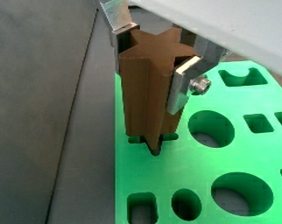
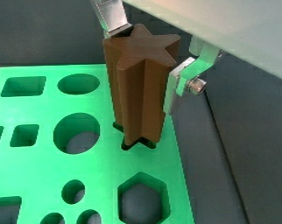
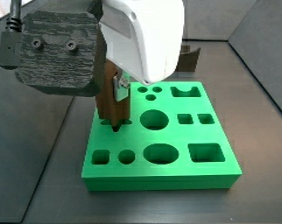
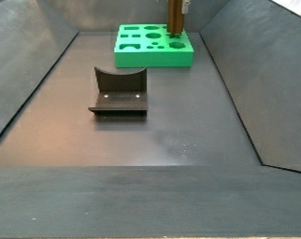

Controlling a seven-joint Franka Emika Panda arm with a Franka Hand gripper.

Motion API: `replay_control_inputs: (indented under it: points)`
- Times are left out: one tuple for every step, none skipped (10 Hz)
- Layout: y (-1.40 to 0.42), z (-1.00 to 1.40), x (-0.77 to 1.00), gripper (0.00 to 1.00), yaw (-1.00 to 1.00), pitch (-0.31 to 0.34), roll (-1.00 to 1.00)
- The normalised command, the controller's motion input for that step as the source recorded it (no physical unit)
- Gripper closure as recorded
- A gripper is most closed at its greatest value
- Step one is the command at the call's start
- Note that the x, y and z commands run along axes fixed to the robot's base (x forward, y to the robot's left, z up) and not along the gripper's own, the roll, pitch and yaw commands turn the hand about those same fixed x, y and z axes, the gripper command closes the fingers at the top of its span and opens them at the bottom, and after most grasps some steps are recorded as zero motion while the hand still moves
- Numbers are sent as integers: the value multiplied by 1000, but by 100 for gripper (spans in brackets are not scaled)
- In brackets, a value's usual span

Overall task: Pick up the star object. Move up. Move to above the board. Insert the star object.
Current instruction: Insert the star object.

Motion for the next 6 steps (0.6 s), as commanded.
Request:
replay_control_inputs:
  points:
    - [-9, -134, 60, 100, 0, 0, 1]
    - [-40, -229, 109, 100, -146, -10, 37]
    - [0, -77, 74, 100, -94, 0, 0]
    - [-63, -260, 60, 100, -83, -33, 34]
    - [-89, -414, 77, 100, -114, -51, 86]
    - [-46, -337, 29, 100, -109, -53, 80]
